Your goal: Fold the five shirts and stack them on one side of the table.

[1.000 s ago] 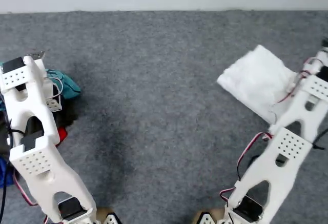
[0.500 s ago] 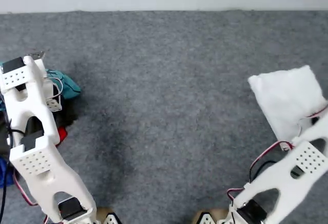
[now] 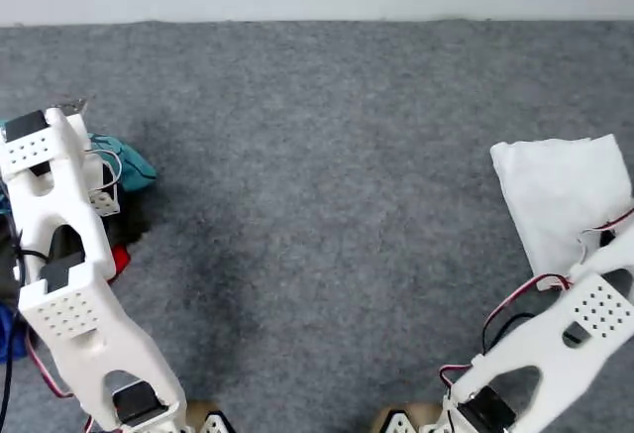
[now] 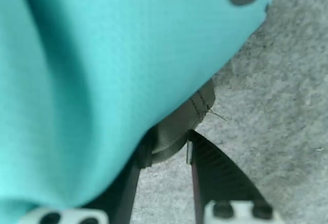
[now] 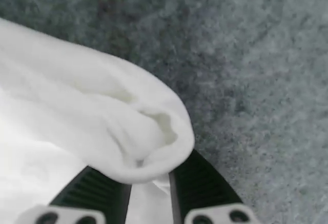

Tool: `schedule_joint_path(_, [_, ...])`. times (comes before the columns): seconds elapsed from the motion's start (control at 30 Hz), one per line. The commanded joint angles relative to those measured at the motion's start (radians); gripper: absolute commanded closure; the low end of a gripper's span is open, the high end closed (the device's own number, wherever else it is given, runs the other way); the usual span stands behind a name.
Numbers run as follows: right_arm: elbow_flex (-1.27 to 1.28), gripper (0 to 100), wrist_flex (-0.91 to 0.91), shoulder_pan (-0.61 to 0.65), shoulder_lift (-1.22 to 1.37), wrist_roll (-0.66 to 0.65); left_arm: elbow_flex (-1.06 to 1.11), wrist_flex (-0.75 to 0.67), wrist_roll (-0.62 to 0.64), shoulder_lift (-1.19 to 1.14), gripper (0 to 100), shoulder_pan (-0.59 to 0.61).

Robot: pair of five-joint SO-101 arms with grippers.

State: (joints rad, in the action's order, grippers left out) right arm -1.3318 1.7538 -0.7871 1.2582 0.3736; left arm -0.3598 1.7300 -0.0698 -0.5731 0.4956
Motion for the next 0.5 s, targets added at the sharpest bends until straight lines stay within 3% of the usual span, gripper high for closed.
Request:
schedule_joint_path(0.0, [0.032,96.5,0.041,0.033,0.007,0.026,-0.002,0.014,-0.015,0.043,87,0.006])
schedule_joint_path(0.23, [0.031,82.1,0.042,0.048,0.004,-0.078,-0.002,0.014,-0.015,0.043,87,0.006])
schedule_joint_path(0.47, [0.031,81.3,0.041,0.061,-0.044,-0.311,-0.002,0.014,-0.015,0.041,87,0.006])
